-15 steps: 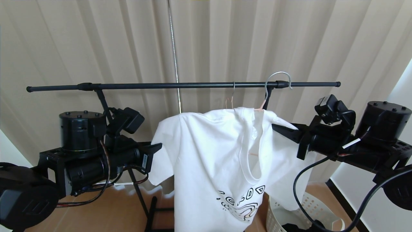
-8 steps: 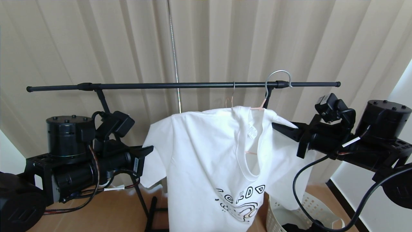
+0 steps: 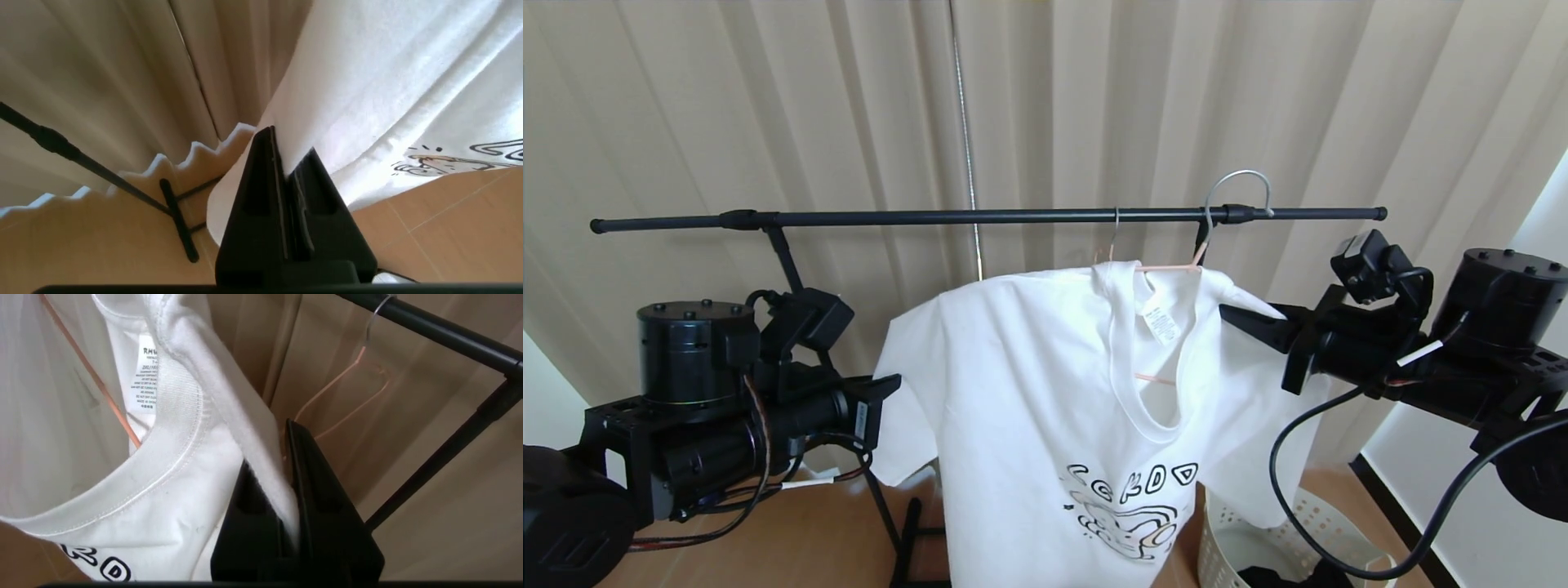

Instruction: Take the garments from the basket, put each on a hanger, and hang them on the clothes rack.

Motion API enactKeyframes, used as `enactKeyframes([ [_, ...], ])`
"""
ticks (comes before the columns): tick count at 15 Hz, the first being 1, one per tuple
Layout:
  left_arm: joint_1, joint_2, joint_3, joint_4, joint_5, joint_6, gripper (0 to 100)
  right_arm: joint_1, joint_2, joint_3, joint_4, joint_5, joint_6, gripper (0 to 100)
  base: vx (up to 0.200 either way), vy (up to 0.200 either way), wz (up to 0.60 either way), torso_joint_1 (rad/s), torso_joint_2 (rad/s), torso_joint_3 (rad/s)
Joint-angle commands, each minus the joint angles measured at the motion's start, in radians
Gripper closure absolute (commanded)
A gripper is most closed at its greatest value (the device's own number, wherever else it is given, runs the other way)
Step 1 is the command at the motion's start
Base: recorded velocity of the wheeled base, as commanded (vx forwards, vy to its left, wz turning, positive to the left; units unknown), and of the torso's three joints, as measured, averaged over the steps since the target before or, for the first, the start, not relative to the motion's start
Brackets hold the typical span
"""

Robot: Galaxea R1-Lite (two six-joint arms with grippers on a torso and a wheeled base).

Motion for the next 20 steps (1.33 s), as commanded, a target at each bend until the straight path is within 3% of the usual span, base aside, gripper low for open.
enactKeyframes([
  [1, 0.002, 0.003, 0.009, 0.000, 0.000, -0.003, 100, -0.002, 0.001, -0.004, -0.001, 0.001, 0.007, 100, 0.000, 0.000, 0.00, 0.000, 0.00, 0.000],
  [3, 0.002, 0.005, 0.013, 0.000, 0.000, -0.014, 100, -0.006, -0.002, -0.014, -0.001, 0.001, 0.053, 100, 0.000, 0.000, 0.00, 0.000, 0.00, 0.000],
  [20, 0.000, 0.008, 0.030, 0.000, -0.001, -0.014, 100, -0.019, -0.005, -0.024, -0.001, 0.001, 0.062, 100, 0.000, 0.000, 0.00, 0.000, 0.00, 0.000],
])
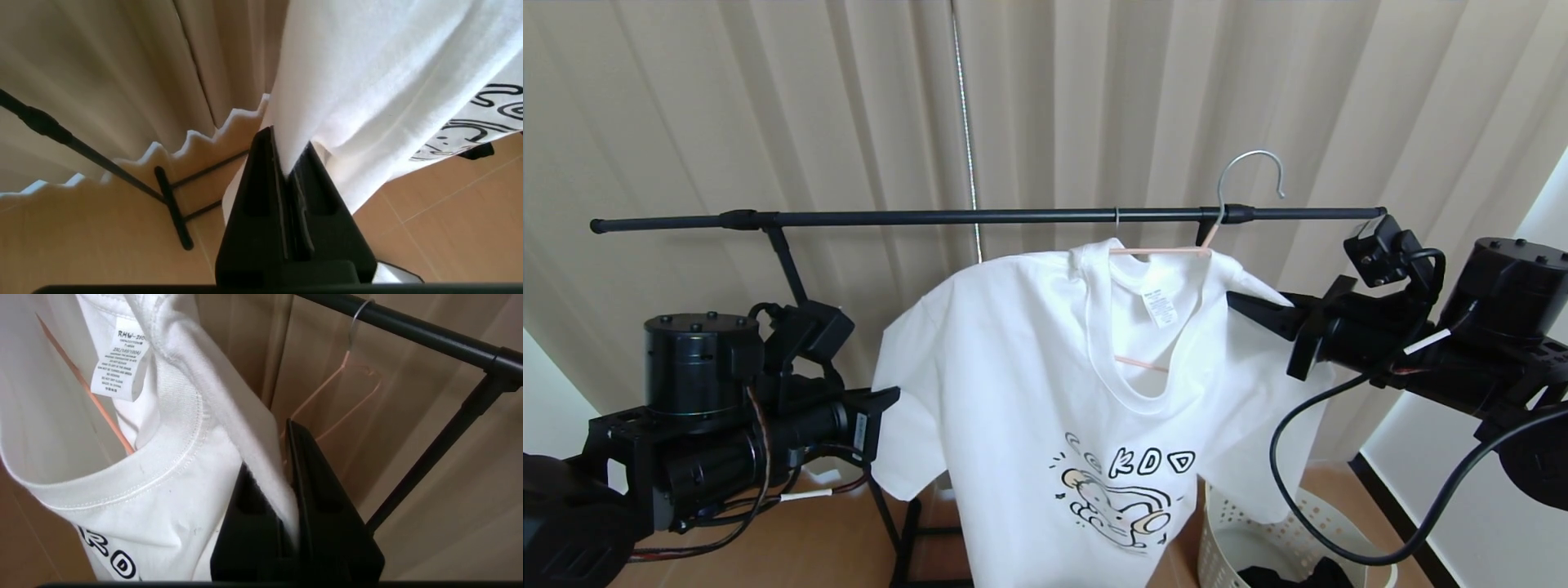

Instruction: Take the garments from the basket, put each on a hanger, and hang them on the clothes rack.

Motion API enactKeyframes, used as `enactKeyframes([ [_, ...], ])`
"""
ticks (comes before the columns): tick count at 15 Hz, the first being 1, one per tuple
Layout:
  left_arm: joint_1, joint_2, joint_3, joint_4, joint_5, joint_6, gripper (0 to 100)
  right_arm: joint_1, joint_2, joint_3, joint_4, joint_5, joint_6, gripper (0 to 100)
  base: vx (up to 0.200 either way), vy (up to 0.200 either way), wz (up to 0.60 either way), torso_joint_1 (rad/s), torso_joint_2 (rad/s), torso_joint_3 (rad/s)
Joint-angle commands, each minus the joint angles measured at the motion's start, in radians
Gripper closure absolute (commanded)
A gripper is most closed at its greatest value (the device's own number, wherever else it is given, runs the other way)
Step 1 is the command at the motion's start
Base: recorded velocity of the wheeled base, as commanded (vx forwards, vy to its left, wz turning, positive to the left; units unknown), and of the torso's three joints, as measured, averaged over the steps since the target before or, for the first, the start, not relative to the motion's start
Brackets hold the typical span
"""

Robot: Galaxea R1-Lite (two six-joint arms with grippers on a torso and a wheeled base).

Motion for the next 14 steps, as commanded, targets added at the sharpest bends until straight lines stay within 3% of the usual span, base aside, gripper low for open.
enactKeyframes([
  [1, -0.001, 0.000, 0.006, 0.000, 0.000, 0.002, 0, 0.001, -0.003, 0.001, 0.000, 0.000, 0.000, 100, 0.000, 0.000, 0.00, 0.000, 0.00, 0.000],
  [8, -0.005, -0.018, 0.024, 0.000, 0.000, 0.006, 0, 0.001, -0.003, 0.006, 0.000, -0.001, -0.002, 100, 0.000, 0.000, 0.00, 0.000, 0.00, 0.000],
  [12, -0.025, -0.150, 0.013, 0.014, -0.014, 0.019, 0, 0.002, 0.015, 0.012, 0.000, -0.003, -0.016, 100, 0.000, 0.000, 0.00, 0.000, 0.00, 0.000],
  [14, -0.039, -0.188, -0.037, 0.072, -0.022, 0.023, 0, 0.002, 0.029, 0.015, 0.000, -0.003, -0.034, 100, 0.000, 0.000, 0.00, 0.000, 0.00, 0.000],
])
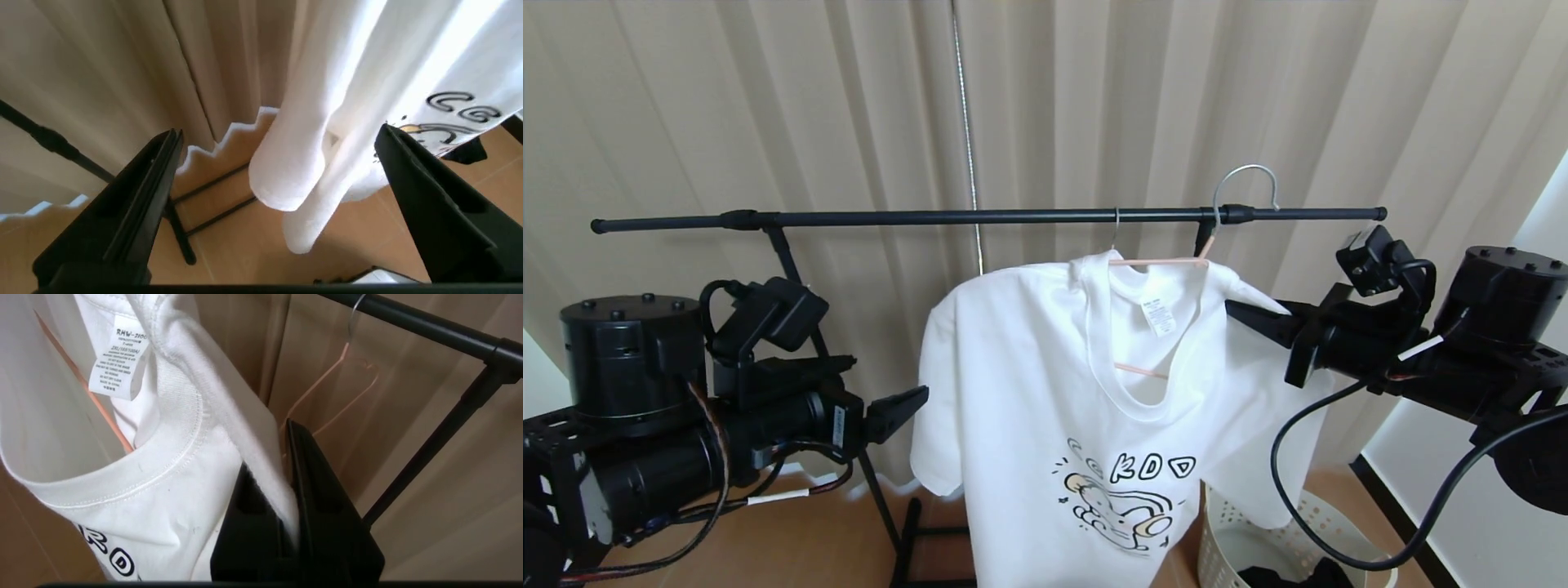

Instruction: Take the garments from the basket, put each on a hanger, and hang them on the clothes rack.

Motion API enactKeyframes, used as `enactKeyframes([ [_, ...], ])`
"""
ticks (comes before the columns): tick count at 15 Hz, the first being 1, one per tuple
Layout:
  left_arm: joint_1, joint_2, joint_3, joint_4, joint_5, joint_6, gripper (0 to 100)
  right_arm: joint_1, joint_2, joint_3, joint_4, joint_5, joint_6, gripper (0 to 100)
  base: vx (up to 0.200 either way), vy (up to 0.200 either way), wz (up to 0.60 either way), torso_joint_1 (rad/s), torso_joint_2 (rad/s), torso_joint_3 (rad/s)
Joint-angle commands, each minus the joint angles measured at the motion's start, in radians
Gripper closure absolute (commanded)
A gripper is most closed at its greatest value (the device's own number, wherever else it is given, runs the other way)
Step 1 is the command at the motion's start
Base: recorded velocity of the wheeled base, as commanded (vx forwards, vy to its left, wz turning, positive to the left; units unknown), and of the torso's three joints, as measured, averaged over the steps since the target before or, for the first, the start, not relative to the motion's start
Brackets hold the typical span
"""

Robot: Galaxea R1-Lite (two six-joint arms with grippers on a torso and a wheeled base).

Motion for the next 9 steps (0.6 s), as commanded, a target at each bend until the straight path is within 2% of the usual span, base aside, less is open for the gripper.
enactKeyframes([
  [1, -0.019, -0.072, -0.071, 0.079, -0.035, 0.001, 0, 0.002, 0.015, 0.011, -0.001, 0.003, -0.016, 100, 0.000, 0.000, 0.00, 0.000, 0.00, 0.000],
  [4, -0.021, -0.106, -0.199, 0.252, -0.111, 0.014, 0, 0.007, 0.015, 0.020, 0.001, 0.010, -0.042, 100, 0.000, 0.000, 0.00, 0.000, 0.00, 0.000],
  [6, -0.064, -0.097, -0.346, 0.433, -0.116, 0.061, 0, 0.014, 0.015, 0.036, 0.001, 0.029, -0.060, 100, 0.000, 0.000, 0.00, 0.000, 0.00, 0.000],
  [7, -0.080, -0.092, -0.383, 0.481, -0.116, 0.078, 0, 0.023, 0.015, 0.039, 0.001, 0.030, -0.066, 100, 0.000, 0.000, 0.00, 0.000, 0.00, 0.000],
  [8, -0.114, -0.074, -0.447, 0.559, -0.116, 0.129, 0, 0.034, 0.015, 0.045, 0.001, 0.030, -0.072, 100, 0.000, 0.000, 0.00, 0.000, 0.00, 0.000],
  [9, -0.131, -0.049, -0.484, 0.593, -0.116, 0.170, 0, 0.042, 0.015, 0.050, 0.001, 0.030, -0.075, 100, 0.000, 0.000, 0.00, 0.000, 0.00, 0.000],
])
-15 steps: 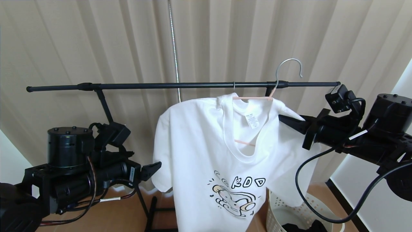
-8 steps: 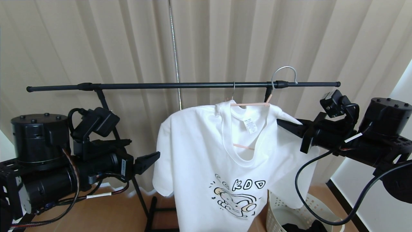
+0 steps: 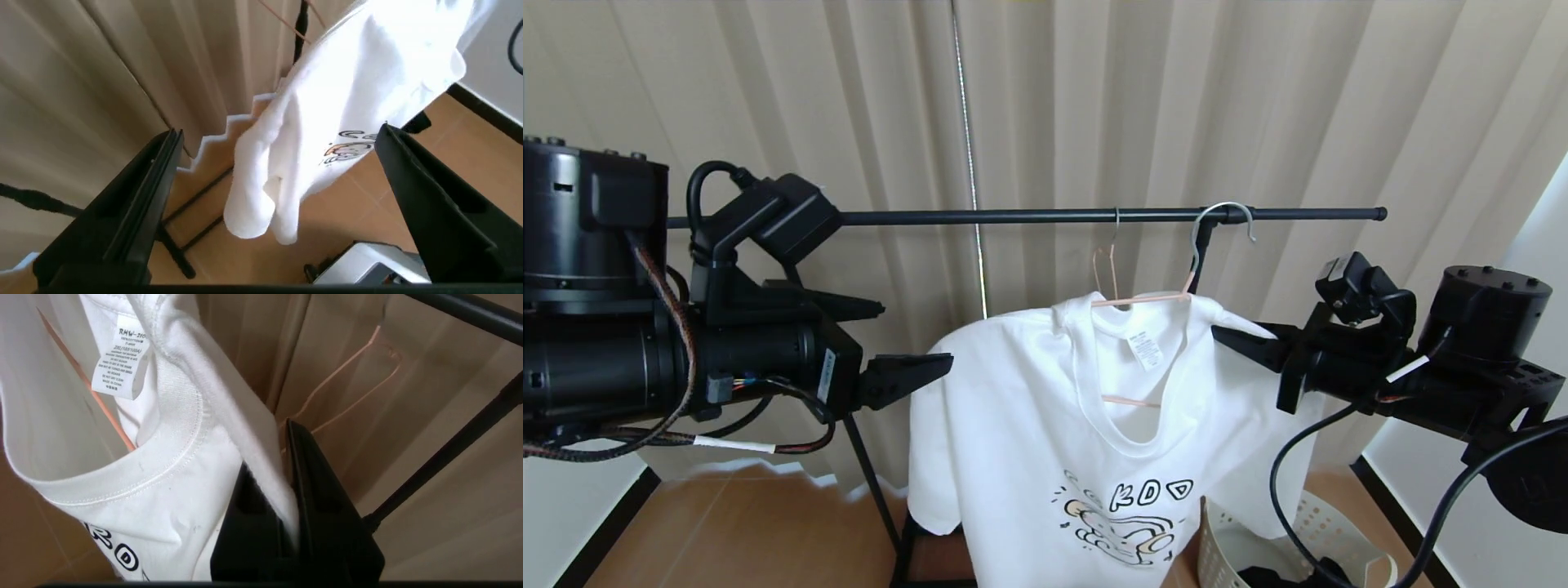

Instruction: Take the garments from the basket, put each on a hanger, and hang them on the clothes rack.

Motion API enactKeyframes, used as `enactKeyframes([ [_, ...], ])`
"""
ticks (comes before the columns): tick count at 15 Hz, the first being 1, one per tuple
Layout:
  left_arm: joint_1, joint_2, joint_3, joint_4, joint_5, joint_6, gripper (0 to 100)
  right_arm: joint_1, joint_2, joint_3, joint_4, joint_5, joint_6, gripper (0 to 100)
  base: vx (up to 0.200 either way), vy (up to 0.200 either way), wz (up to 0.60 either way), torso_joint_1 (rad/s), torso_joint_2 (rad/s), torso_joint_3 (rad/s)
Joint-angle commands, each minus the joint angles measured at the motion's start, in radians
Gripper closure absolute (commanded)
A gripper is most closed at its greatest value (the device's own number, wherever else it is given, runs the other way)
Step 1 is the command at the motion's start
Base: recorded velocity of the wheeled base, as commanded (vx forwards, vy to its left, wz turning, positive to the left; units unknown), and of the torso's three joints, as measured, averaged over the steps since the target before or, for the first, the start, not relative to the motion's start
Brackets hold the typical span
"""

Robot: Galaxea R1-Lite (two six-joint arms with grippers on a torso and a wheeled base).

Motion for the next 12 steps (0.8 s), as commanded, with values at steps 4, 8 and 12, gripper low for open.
enactKeyframes([
  [4, -0.111, 0.140, -0.210, 0.091, -0.005, 0.103, 0, 0.051, 0.017, 0.018, 0.000, 0.000, -0.002, 100, 0.000, 0.000, 0.00, 0.000, 0.00, 0.000],
  [8, -0.126, 0.252, -0.429, 0.298, -0.123, 0.168, 0, 0.053, 0.015, 0.018, -0.002, 0.000, -0.002, 100, 0.000, 0.000, 0.00, 0.000, 0.00, 0.000],
  [12, -0.129, 0.355, -0.550, 0.418, -0.157, 0.275, 0, 0.053, 0.006, 0.019, -0.002, -0.001, -0.002, 100, 0.000, 0.000, 0.00, 0.000, 0.00, 0.000],
])
